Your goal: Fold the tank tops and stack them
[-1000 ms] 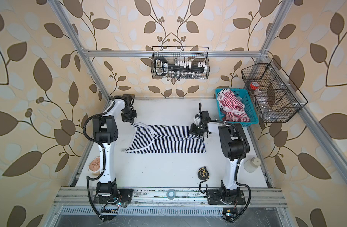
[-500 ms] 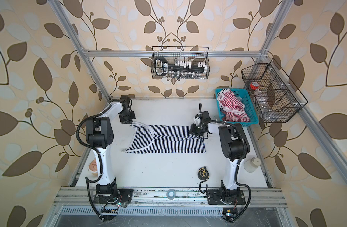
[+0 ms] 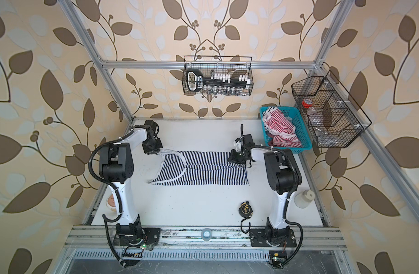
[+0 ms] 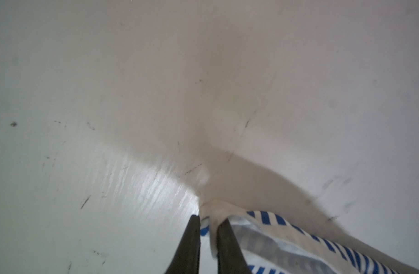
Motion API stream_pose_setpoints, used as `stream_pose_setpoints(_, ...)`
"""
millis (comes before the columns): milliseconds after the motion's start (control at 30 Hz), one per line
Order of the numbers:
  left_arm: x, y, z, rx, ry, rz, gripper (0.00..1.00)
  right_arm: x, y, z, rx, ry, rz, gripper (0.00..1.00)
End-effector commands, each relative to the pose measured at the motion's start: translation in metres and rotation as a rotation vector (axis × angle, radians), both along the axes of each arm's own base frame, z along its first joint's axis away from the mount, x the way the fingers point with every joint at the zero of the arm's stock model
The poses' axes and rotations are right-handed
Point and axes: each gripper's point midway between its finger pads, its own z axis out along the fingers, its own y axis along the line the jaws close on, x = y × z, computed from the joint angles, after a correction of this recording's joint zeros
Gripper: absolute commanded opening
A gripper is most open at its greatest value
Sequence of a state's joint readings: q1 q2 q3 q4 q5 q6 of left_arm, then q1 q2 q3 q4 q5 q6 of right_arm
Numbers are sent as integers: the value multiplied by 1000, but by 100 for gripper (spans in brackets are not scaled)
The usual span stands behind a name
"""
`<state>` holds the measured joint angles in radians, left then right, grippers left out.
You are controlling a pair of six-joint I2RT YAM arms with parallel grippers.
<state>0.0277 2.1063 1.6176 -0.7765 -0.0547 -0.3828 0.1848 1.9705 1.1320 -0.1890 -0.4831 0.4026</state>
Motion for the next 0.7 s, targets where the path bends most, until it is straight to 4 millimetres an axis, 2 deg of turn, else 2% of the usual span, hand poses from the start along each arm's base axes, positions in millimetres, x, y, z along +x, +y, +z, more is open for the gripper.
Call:
stream_pose_setpoints(0, 1, 10, 24, 31, -58, 48, 29, -57, -18, -52, -115, 229, 4, 1)
stream_pose_setpoints(133, 2, 9, 28, 28, -76, 55, 32, -59, -18, -50, -114, 230, 2, 4)
stream_pose_setpoints(233, 6, 11, 43, 31, -117, 66, 33, -58, -18, -42, -109, 216, 0, 6)
stream_pose_setpoints(267, 6, 11, 49, 33, -130, 69, 38, -58, -18, -38, -106, 208, 1, 7)
stream_pose_setpoints(500, 9, 8, 111, 10, -282, 72, 45, -46, -14, 12, -58, 101, -4, 16)
stream_pose_setpoints(667, 5, -13, 129, -96, -334, 55, 45, -40, -19, 38, -58, 51, -2, 20)
